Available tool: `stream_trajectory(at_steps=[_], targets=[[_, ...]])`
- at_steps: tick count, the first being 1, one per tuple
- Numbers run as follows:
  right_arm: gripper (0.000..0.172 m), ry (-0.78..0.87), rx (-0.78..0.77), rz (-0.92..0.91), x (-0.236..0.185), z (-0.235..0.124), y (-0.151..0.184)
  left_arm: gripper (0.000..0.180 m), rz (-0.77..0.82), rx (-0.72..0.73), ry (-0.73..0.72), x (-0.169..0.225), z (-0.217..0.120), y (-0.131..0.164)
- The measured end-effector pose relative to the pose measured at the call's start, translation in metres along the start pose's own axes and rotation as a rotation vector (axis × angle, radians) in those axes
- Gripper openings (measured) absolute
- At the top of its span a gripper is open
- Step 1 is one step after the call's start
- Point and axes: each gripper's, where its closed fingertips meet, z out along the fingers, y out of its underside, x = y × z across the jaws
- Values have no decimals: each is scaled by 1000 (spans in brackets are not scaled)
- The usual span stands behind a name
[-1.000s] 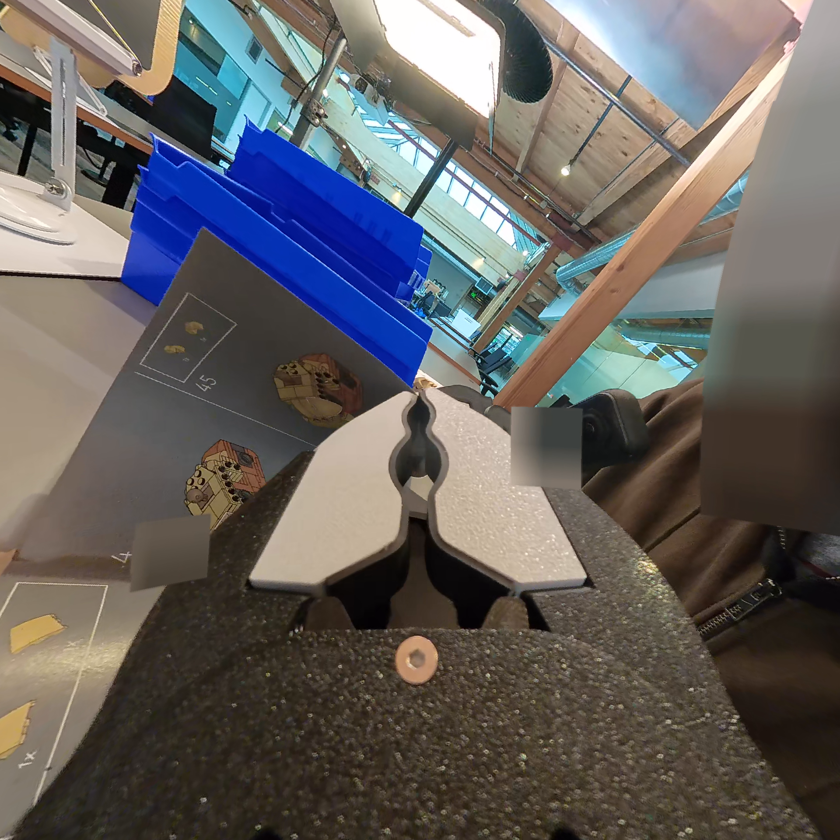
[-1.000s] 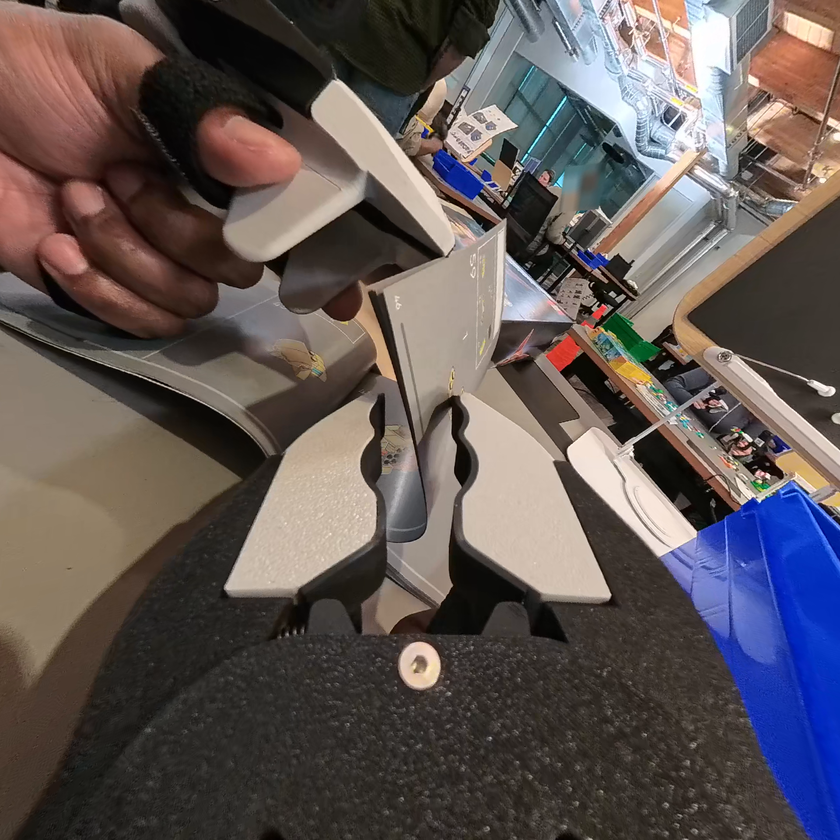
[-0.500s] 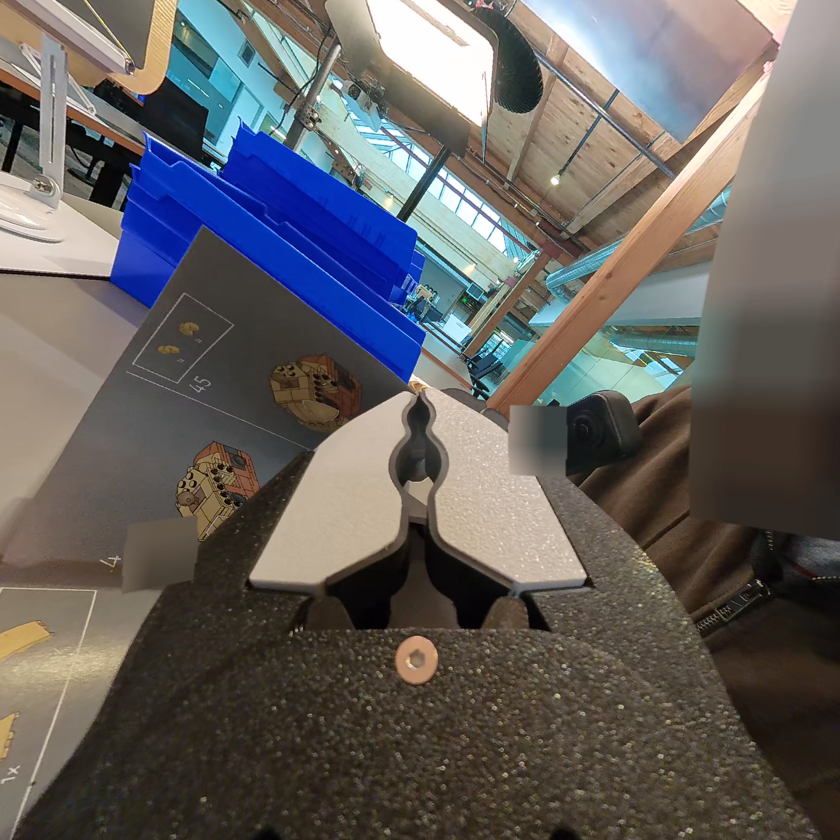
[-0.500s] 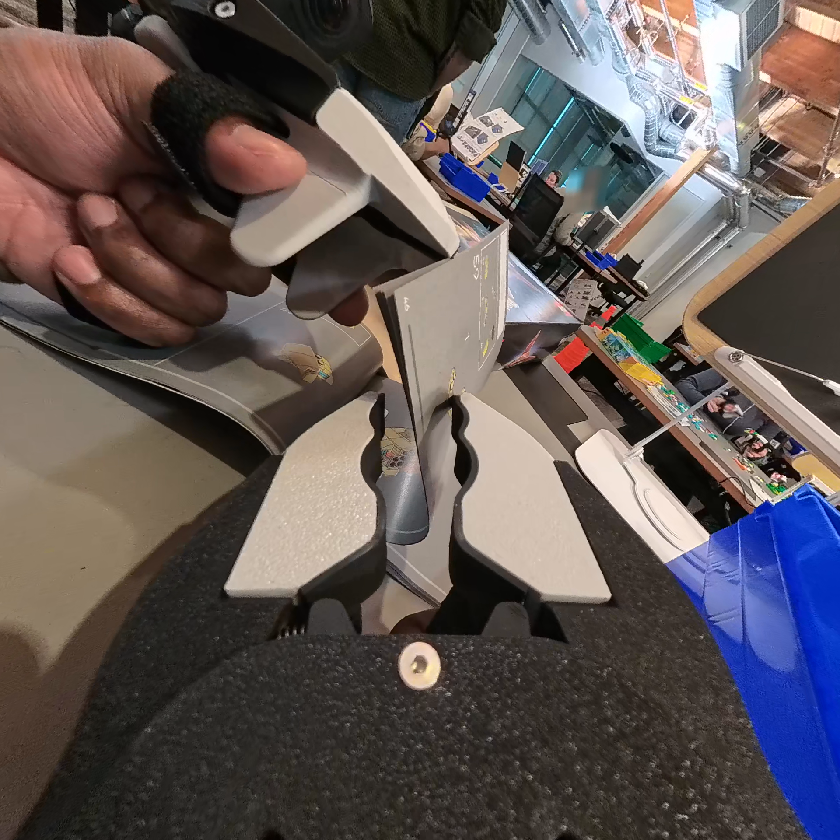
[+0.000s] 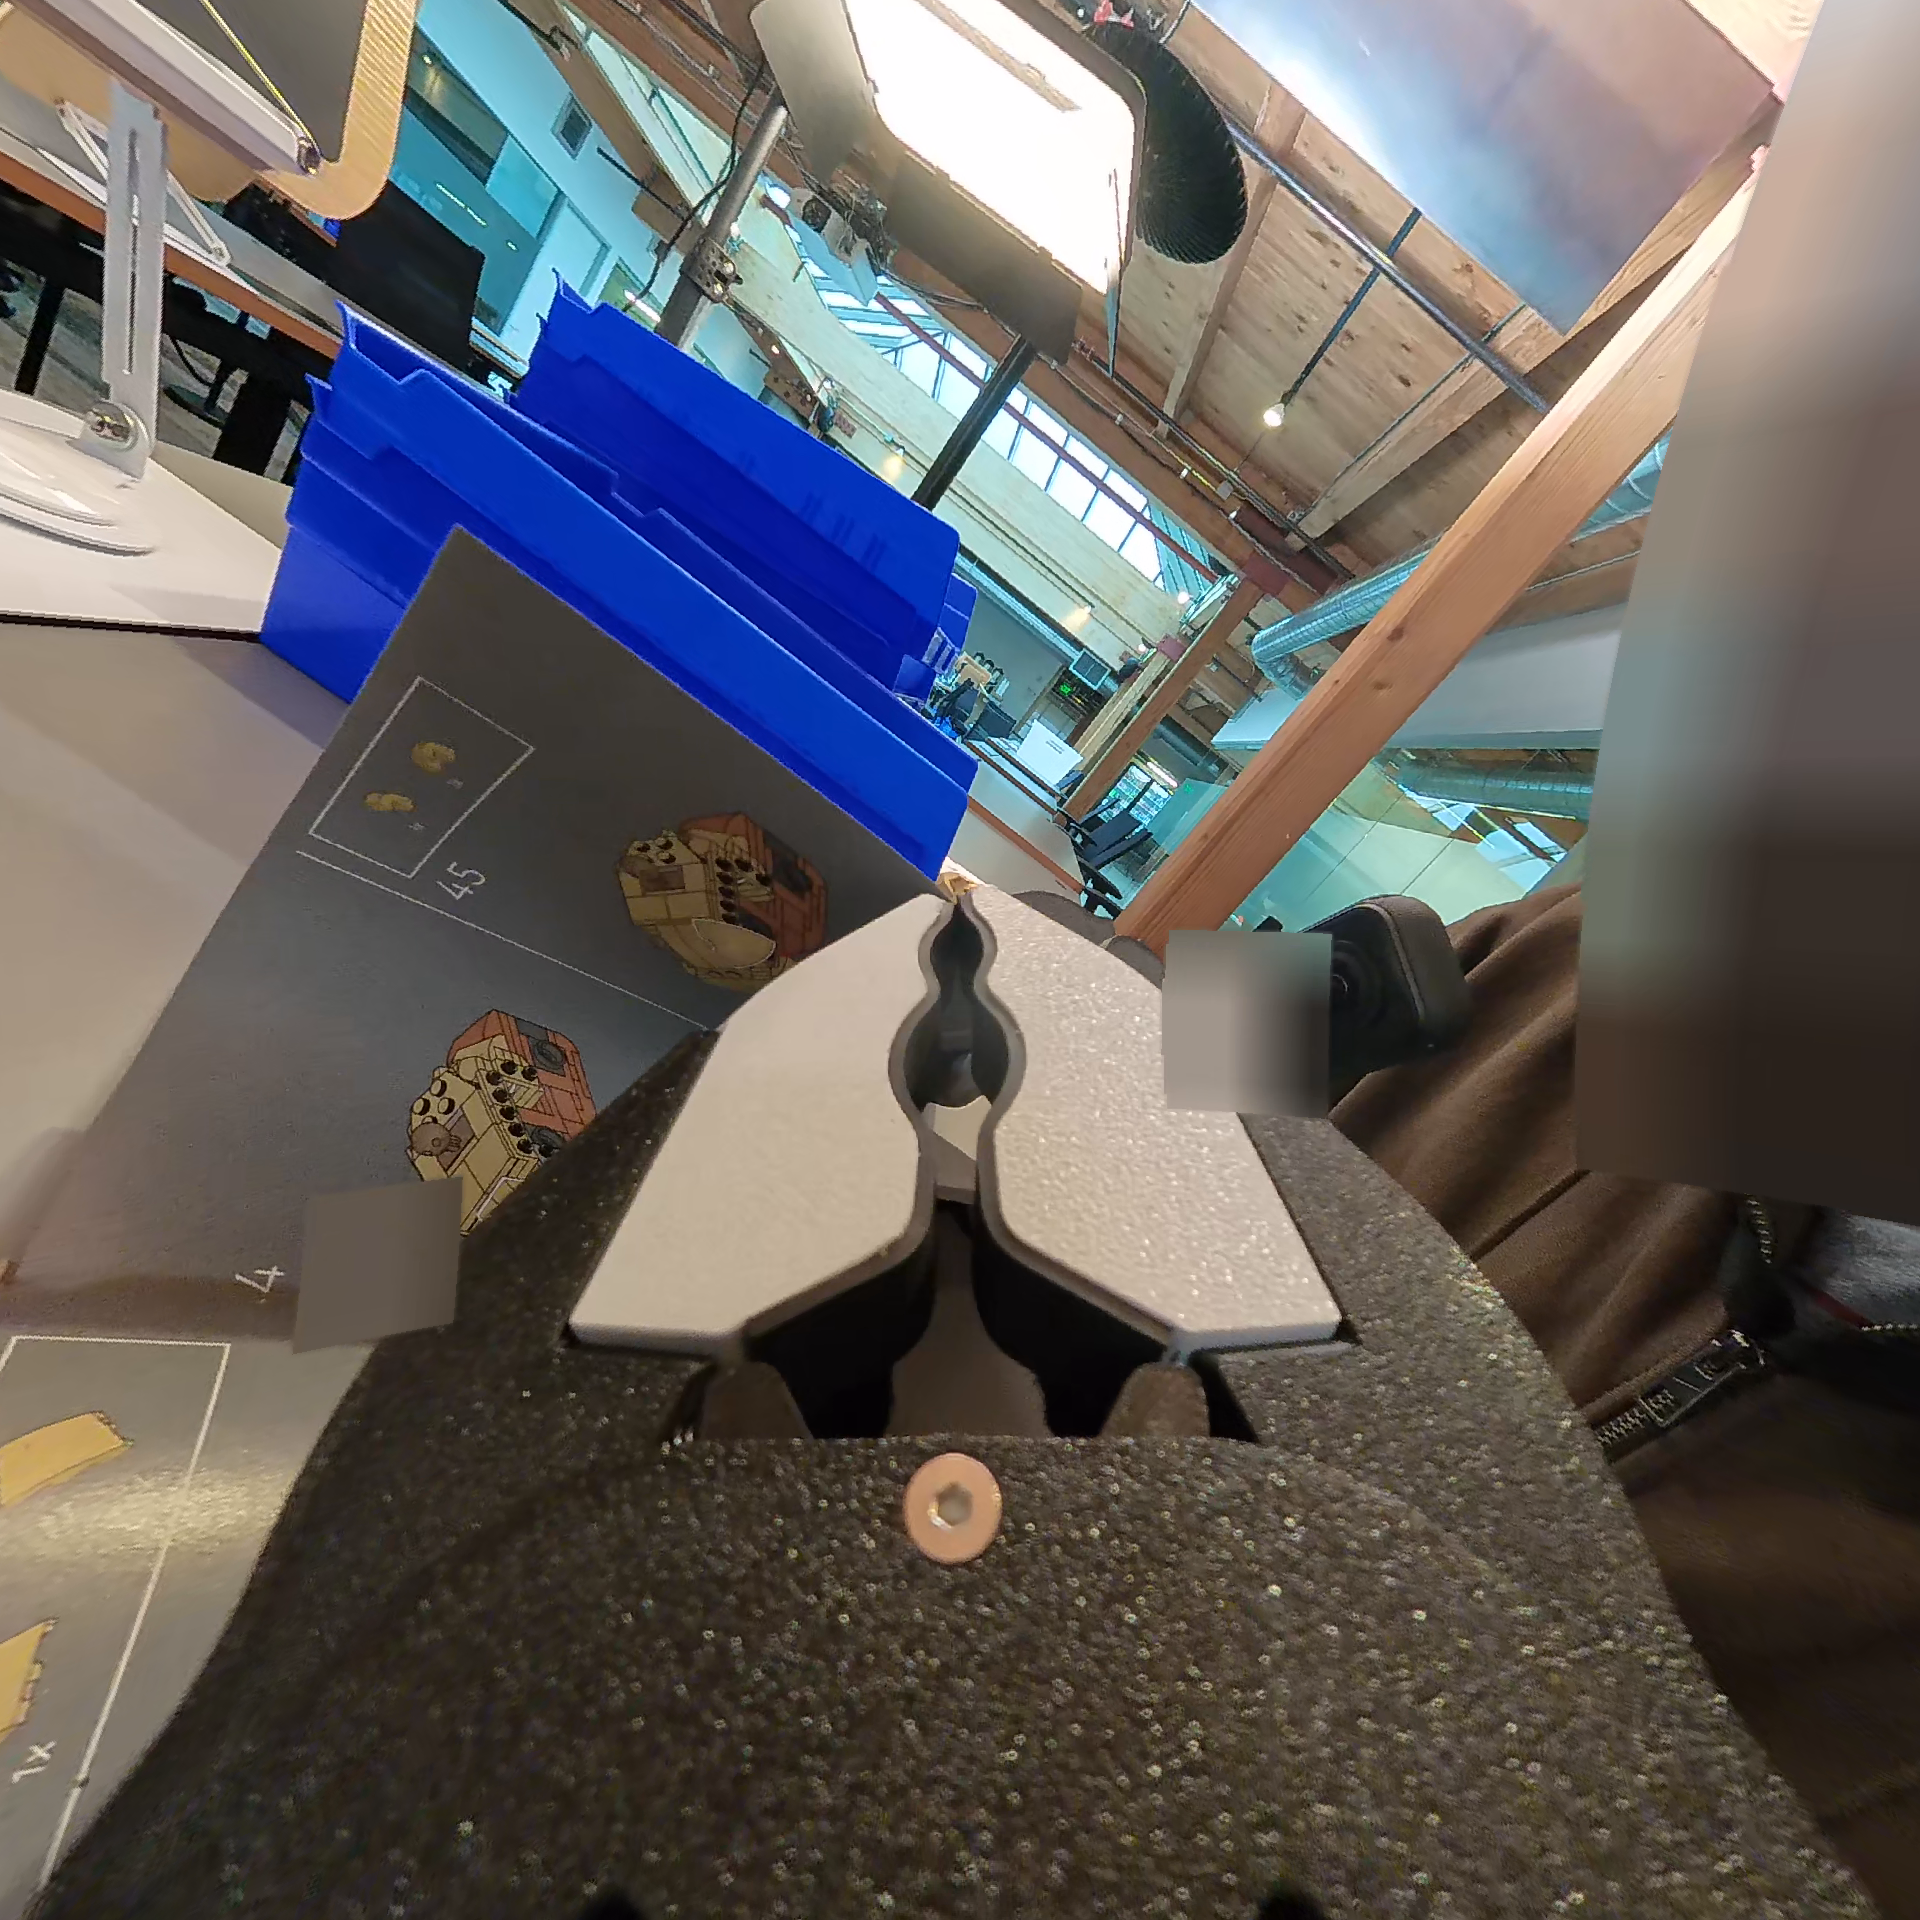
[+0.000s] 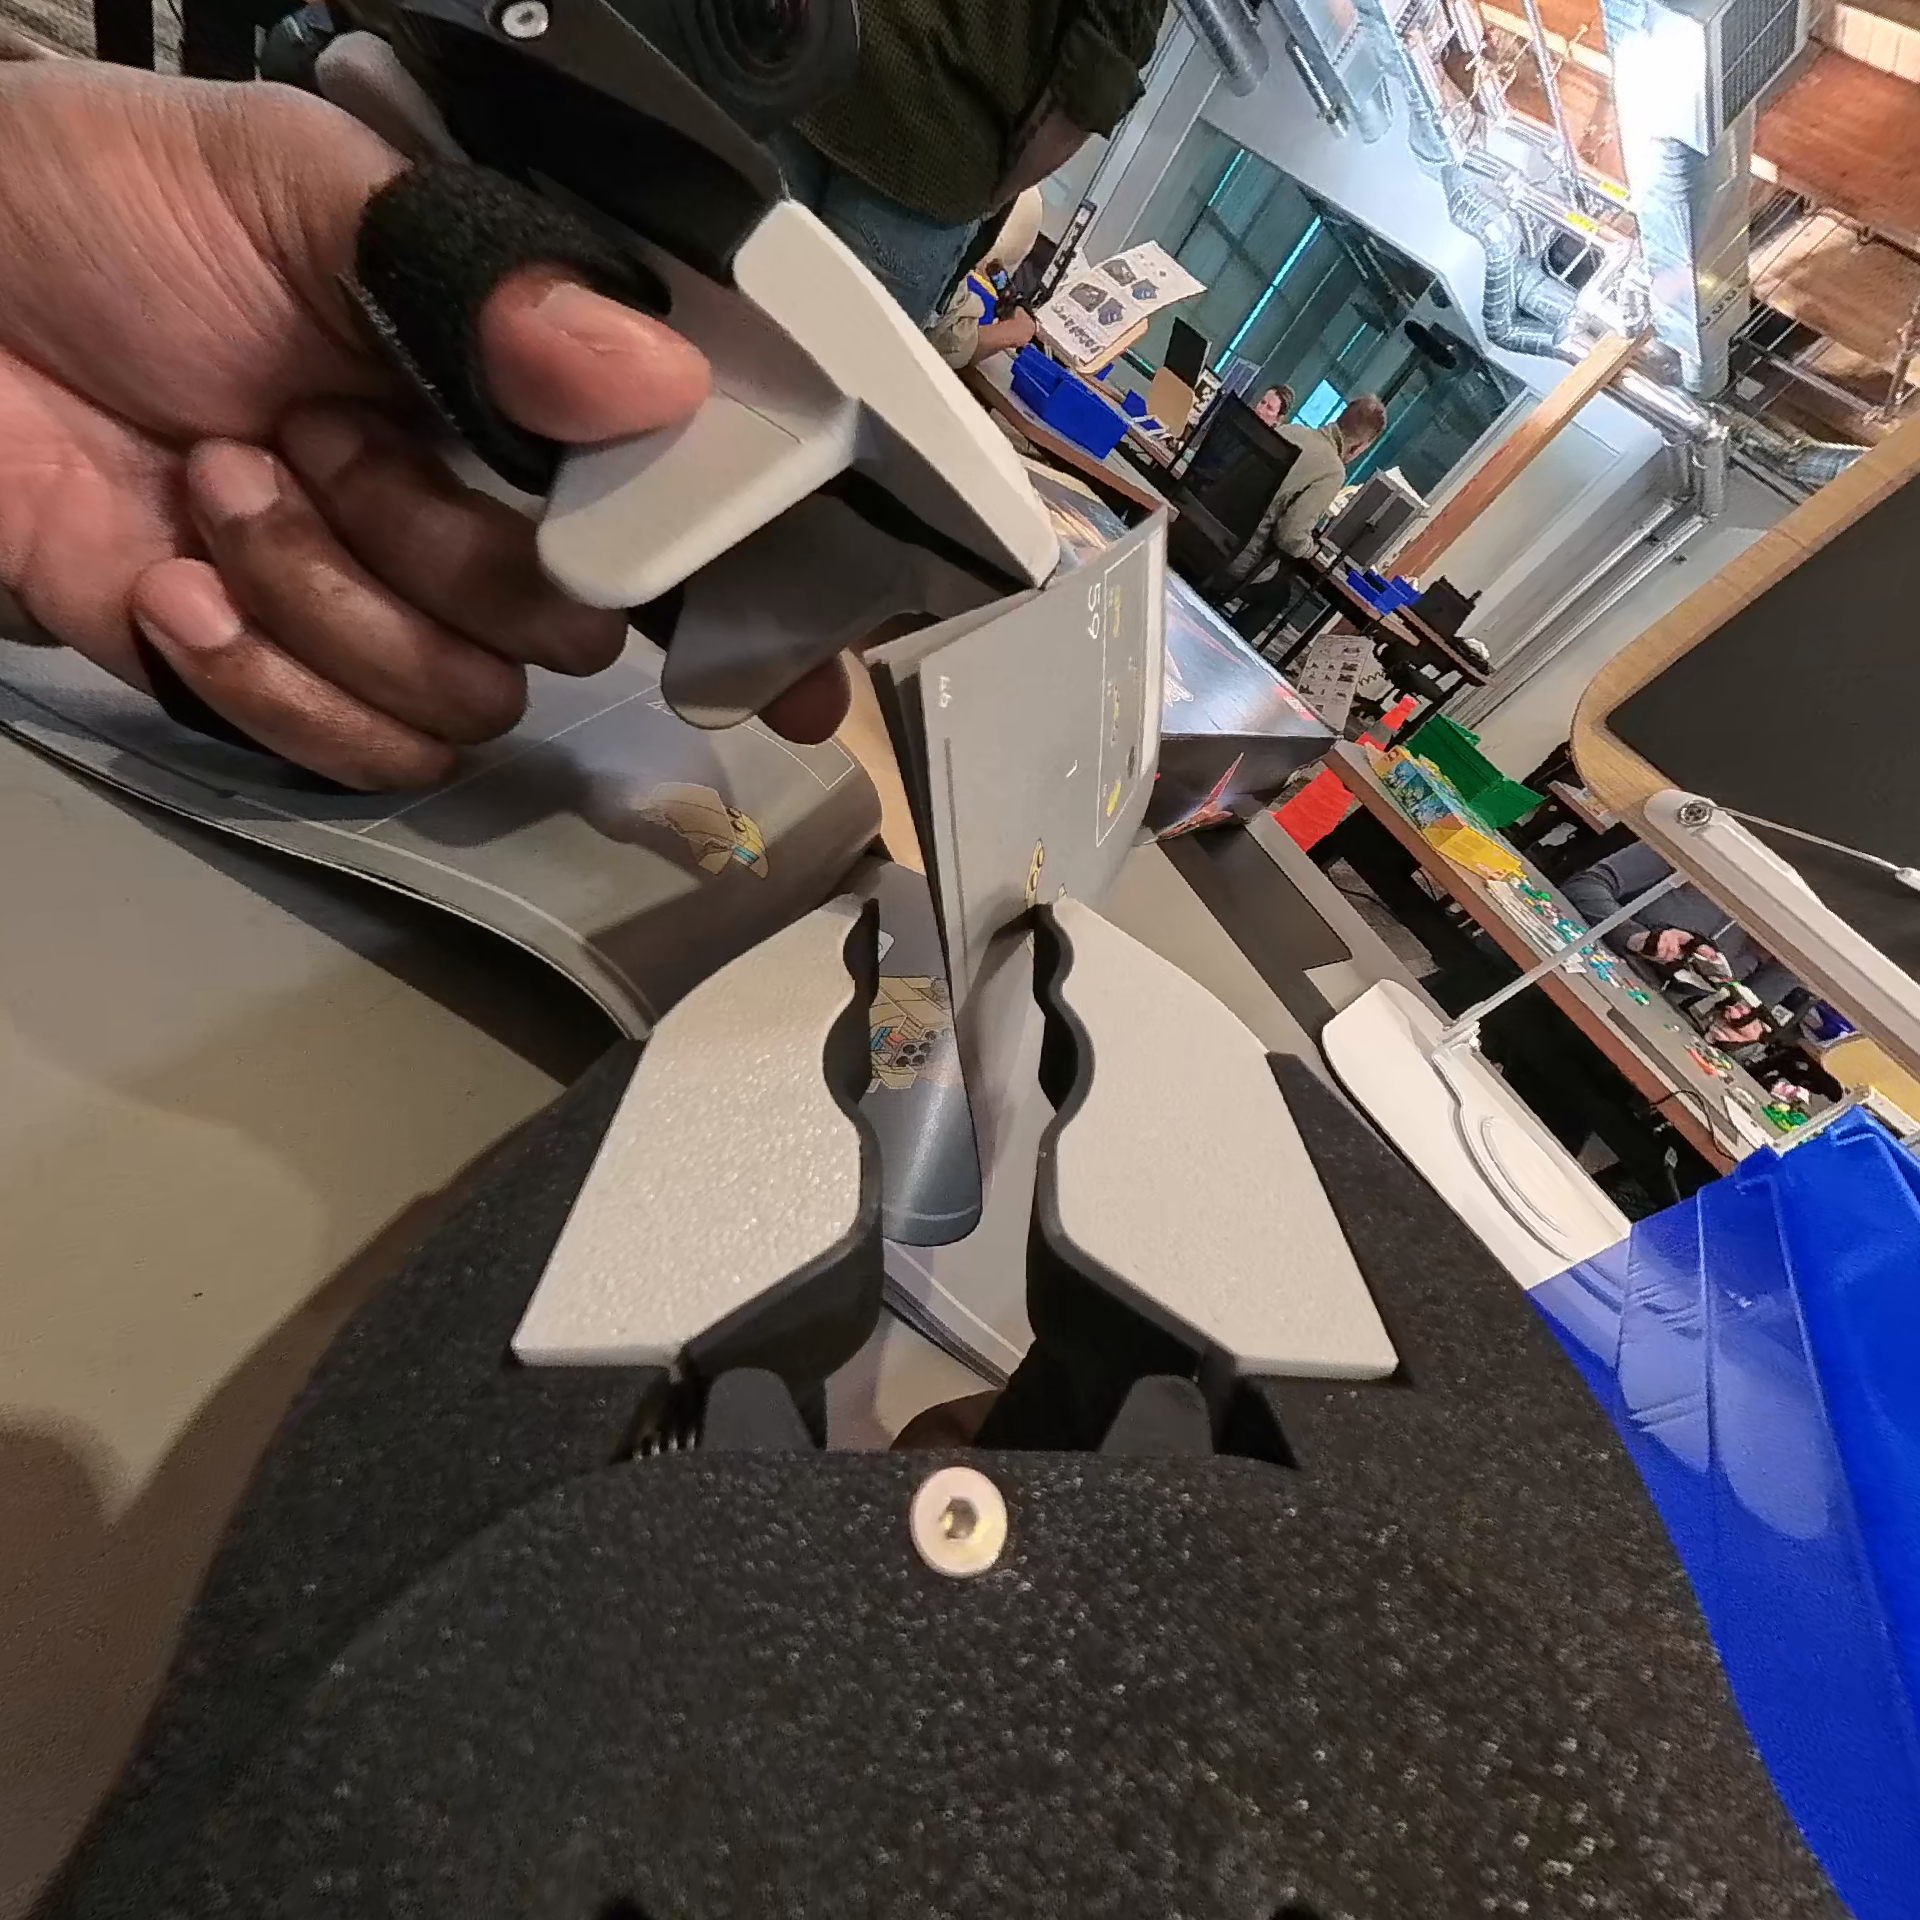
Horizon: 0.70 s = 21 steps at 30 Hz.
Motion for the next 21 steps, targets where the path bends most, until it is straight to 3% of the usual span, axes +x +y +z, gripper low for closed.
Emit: stream_trajectory(at_steps=[9, 21], targets=[[33, 11, 132, -40, 2, -13, -24, 0, 150, -40, -151, -11, -1, 0], [33, 31, 208, 7, 16, -23, -37, 0, 215, -73, -201, -15, -2, 2]])
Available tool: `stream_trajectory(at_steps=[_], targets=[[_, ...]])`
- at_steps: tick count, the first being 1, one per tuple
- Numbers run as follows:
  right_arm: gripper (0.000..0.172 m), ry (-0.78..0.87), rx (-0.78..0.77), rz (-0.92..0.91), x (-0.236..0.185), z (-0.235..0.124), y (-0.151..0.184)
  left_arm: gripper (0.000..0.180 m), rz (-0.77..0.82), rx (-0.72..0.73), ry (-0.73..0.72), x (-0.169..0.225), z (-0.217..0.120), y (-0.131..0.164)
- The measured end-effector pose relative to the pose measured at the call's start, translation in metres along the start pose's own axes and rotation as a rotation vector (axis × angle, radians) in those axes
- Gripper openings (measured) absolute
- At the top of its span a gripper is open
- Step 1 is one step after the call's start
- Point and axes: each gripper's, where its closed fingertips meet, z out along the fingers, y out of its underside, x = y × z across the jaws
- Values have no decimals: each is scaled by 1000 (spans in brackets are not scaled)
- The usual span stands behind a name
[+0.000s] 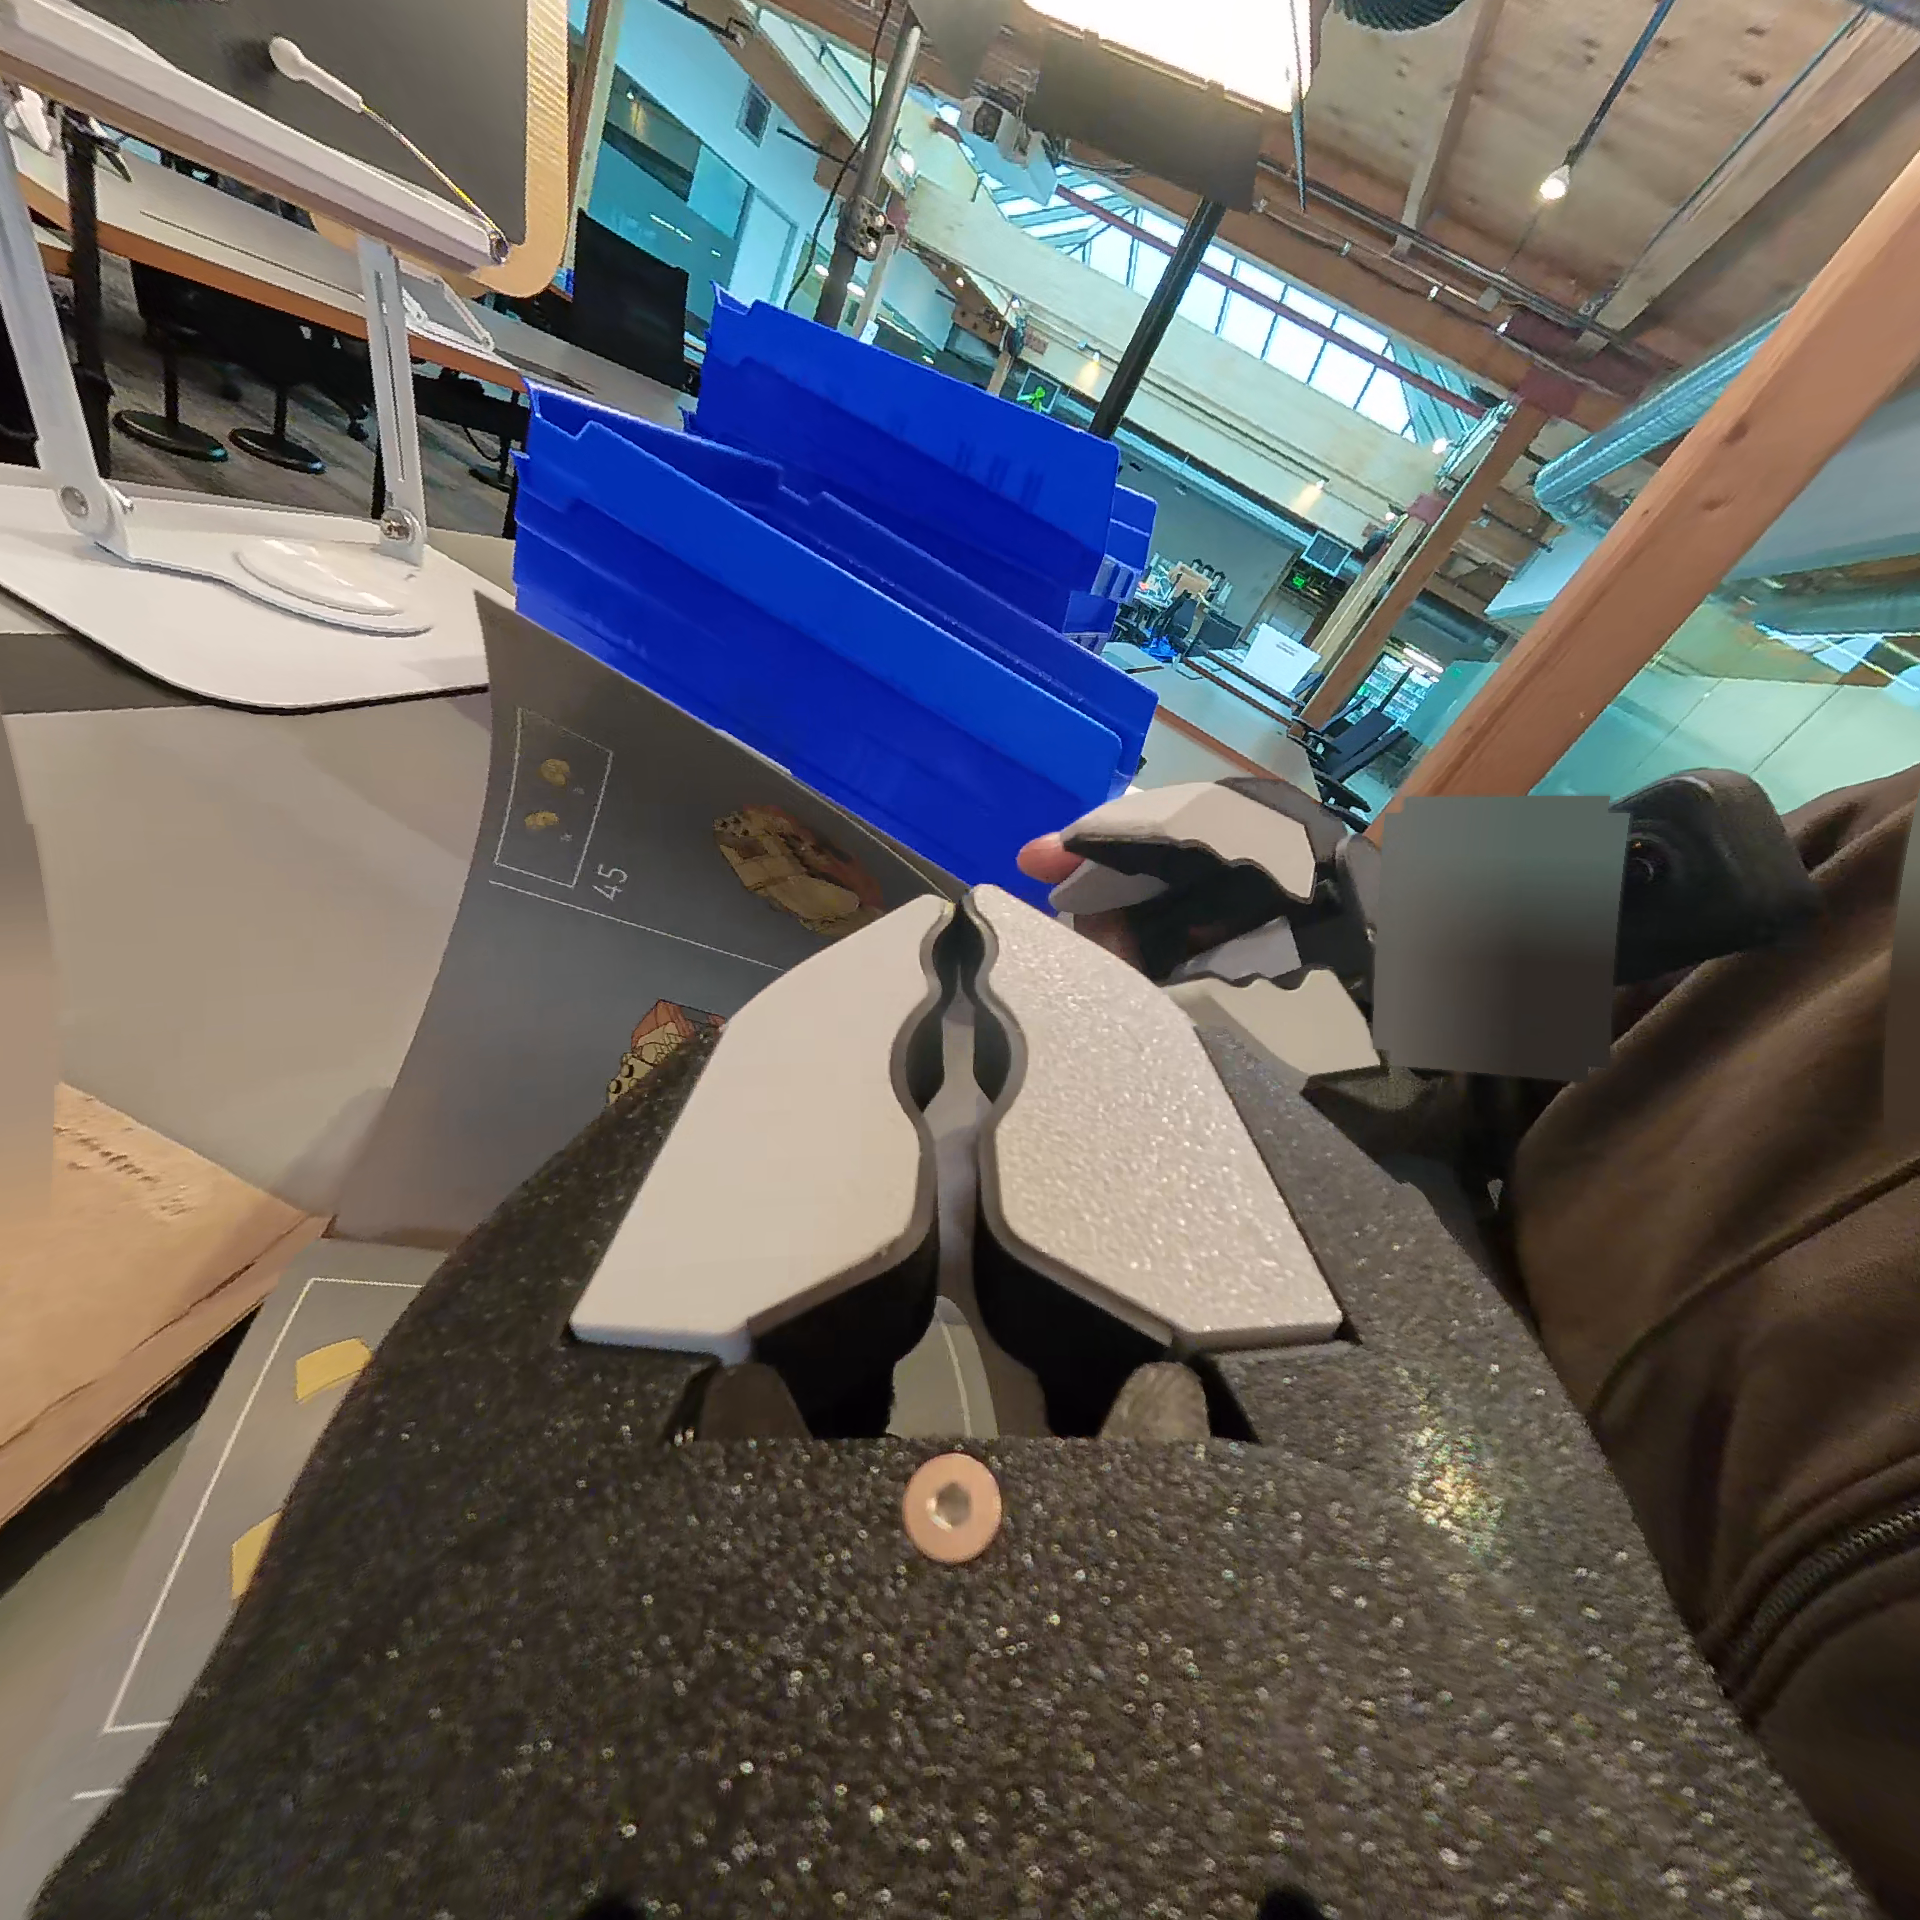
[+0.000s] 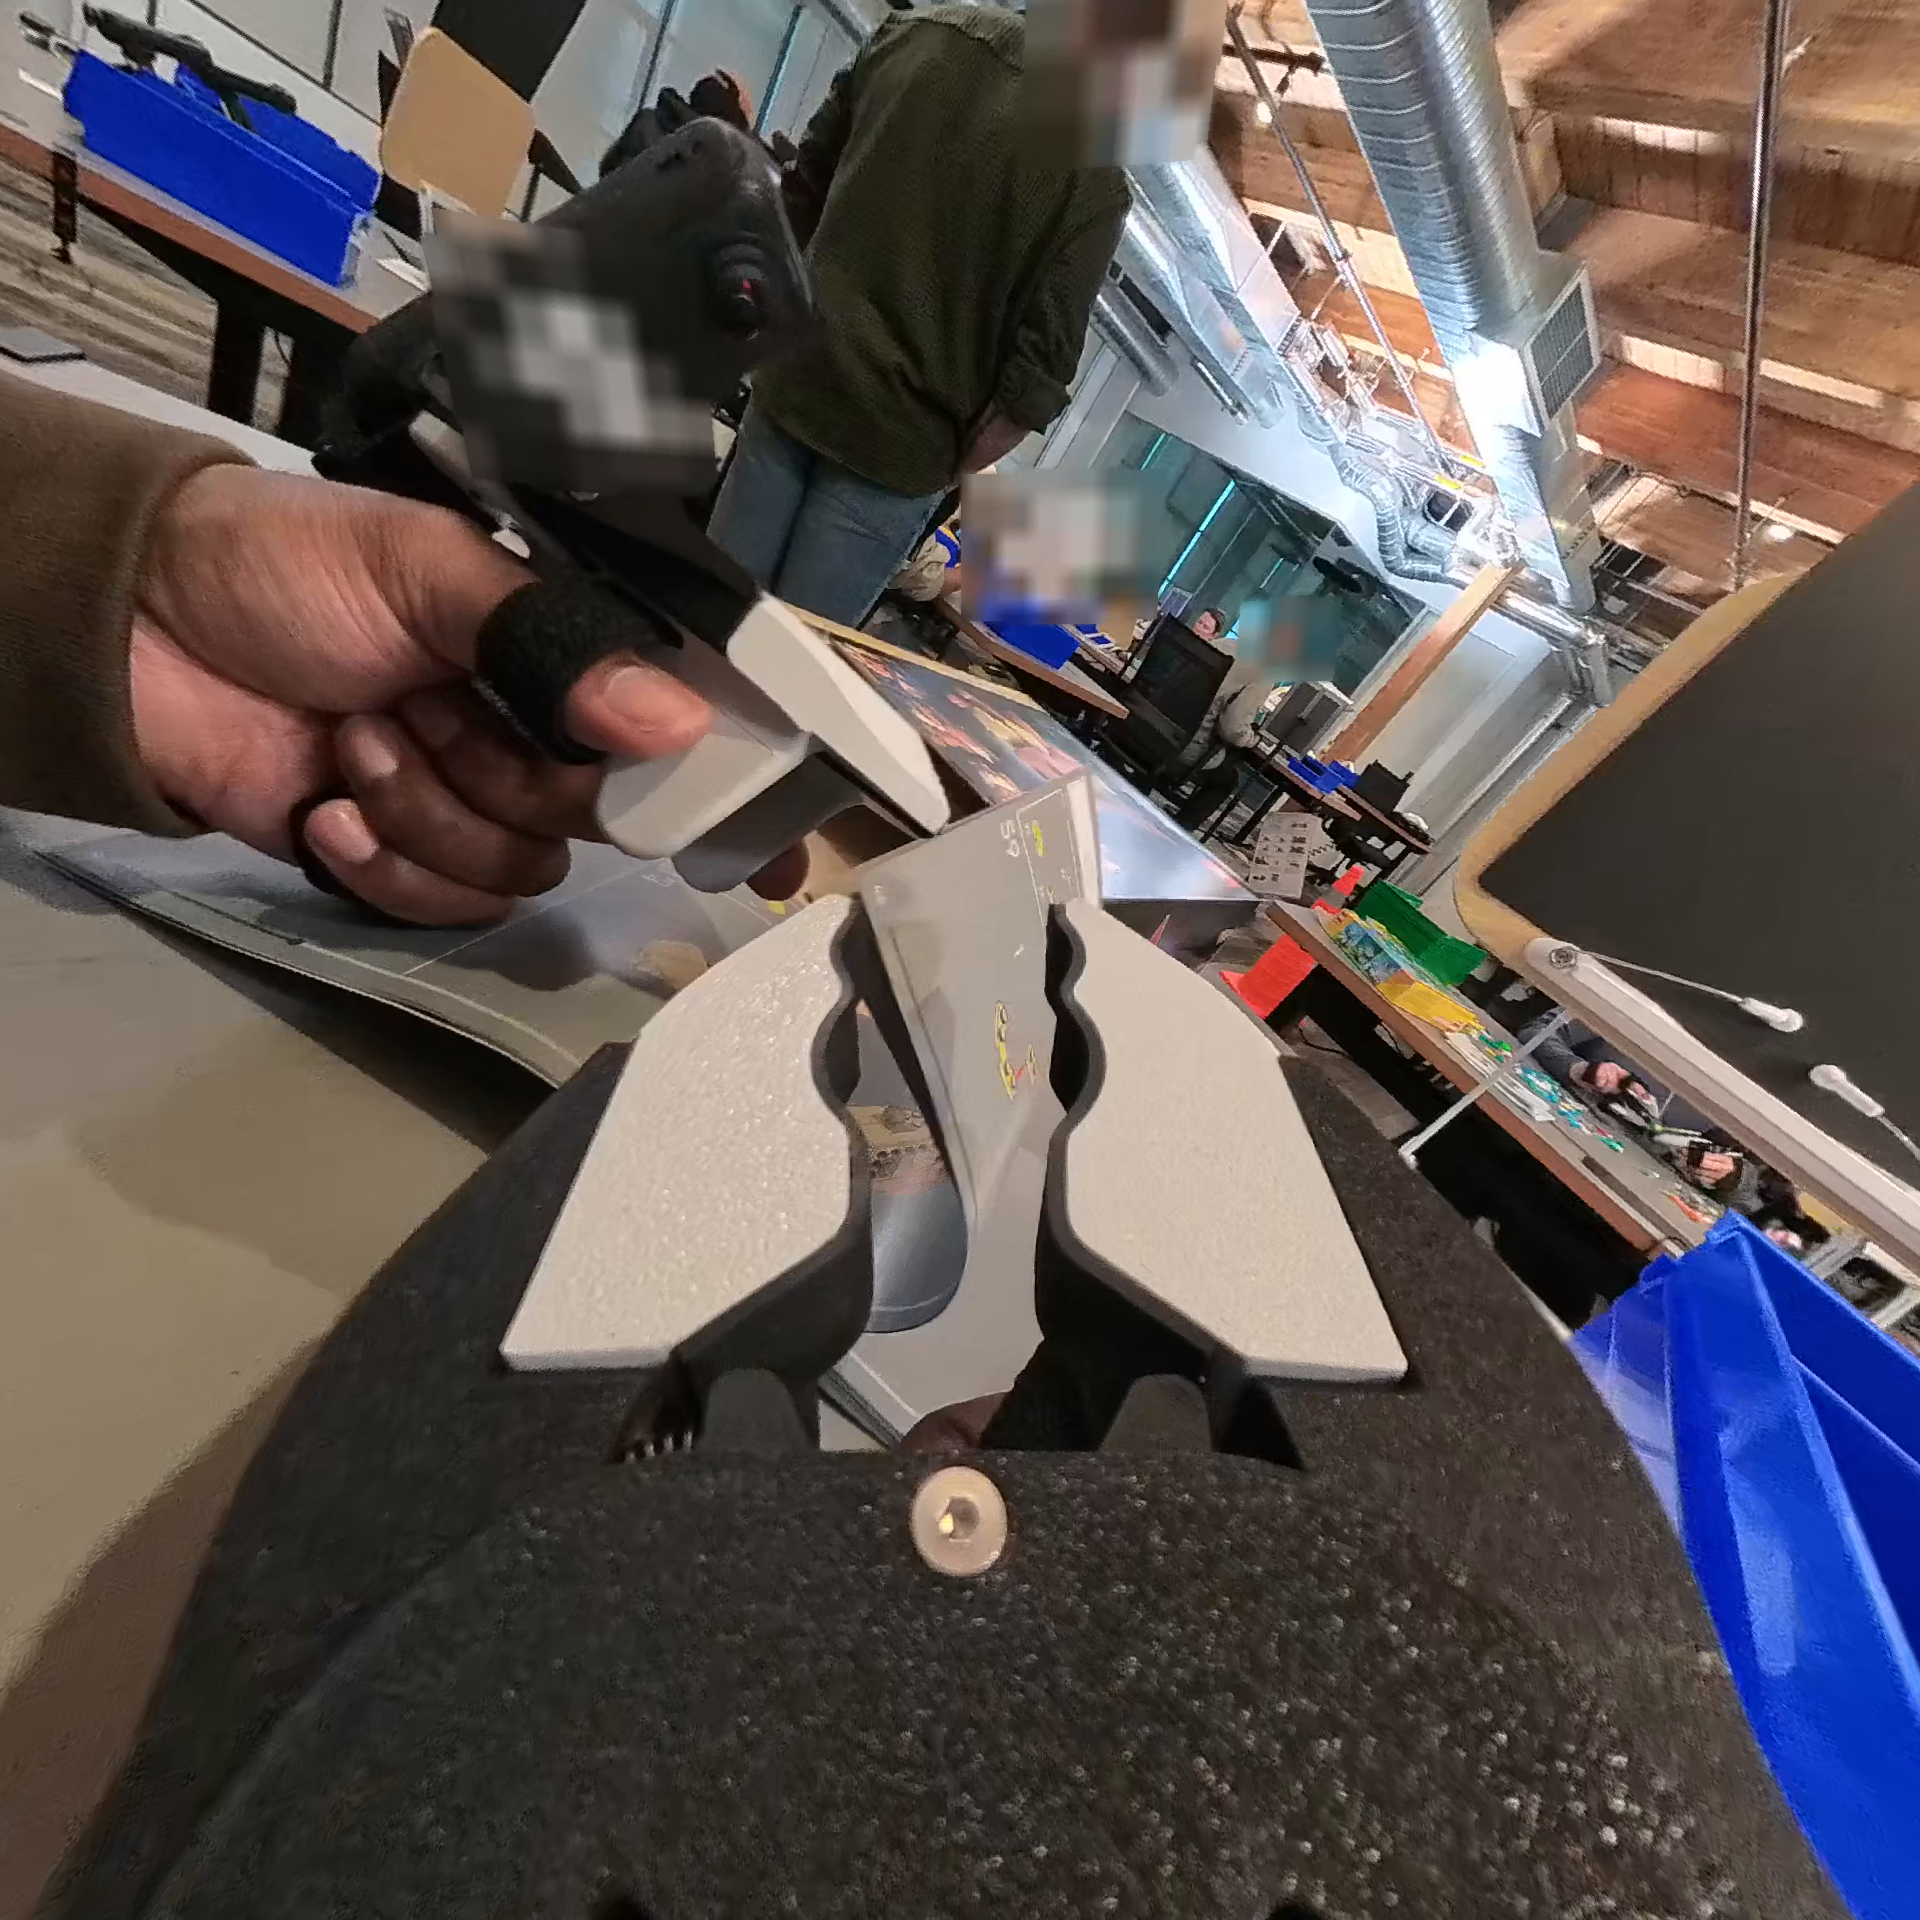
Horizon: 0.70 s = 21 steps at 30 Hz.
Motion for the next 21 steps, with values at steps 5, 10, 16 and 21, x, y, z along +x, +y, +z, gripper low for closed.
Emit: stream_trajectory(at_steps=[5, 10, 16, 21], targets=[[33, 8, -5, 25, 5, 0, 2, 0, 3, -2, -5, -1, -1, 0], [30, 153, -52, 17, 33, -2, 9, 0, 5, 0, -5, -1, -1, -1], [33, 40, 1, -28, 11, -2, -3, 0, 3, -1, -4, -1, -1, 0], [32, 46, -40, -53, 6, 0, 2, 0, 4, -7, 1, 0, 0, 1]])
